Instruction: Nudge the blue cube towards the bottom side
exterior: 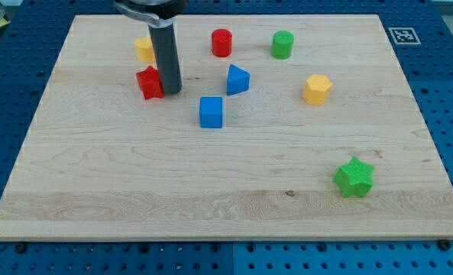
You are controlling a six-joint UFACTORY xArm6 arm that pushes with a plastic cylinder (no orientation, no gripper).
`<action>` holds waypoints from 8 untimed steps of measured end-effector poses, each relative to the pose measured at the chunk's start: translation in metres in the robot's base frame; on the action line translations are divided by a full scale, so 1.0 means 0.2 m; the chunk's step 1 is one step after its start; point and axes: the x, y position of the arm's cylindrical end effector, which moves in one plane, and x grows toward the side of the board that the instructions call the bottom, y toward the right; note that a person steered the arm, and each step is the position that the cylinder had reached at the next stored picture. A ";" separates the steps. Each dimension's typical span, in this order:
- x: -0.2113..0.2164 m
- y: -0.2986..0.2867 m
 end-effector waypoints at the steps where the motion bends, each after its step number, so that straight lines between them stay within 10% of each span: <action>1: 0.00 0.04; 8: 0.38 0.79</action>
